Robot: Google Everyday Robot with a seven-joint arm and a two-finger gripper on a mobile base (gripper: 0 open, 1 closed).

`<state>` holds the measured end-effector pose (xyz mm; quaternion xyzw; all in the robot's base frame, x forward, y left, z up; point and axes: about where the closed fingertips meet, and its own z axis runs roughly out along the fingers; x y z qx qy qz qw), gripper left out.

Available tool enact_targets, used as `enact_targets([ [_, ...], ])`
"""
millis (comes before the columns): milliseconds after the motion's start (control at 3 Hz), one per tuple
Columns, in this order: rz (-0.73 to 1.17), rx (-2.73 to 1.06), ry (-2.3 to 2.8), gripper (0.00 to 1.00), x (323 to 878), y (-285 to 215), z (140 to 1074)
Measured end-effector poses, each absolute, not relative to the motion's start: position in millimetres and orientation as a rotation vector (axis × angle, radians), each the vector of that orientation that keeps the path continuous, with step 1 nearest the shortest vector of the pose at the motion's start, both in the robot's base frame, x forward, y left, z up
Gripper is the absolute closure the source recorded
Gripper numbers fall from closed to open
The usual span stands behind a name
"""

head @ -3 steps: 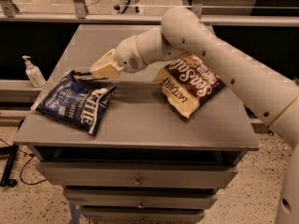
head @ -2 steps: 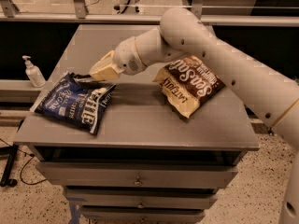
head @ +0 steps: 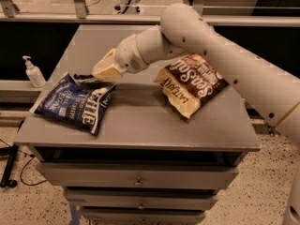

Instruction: Move rxbar chocolate near blue chip bag

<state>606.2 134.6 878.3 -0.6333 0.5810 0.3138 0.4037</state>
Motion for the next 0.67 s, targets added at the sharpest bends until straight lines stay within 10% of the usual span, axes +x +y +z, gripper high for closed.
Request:
enact_targets([
  [667, 0.75, -1.645, 1.456, 0.0, 615.9, 129.9, 884.5],
])
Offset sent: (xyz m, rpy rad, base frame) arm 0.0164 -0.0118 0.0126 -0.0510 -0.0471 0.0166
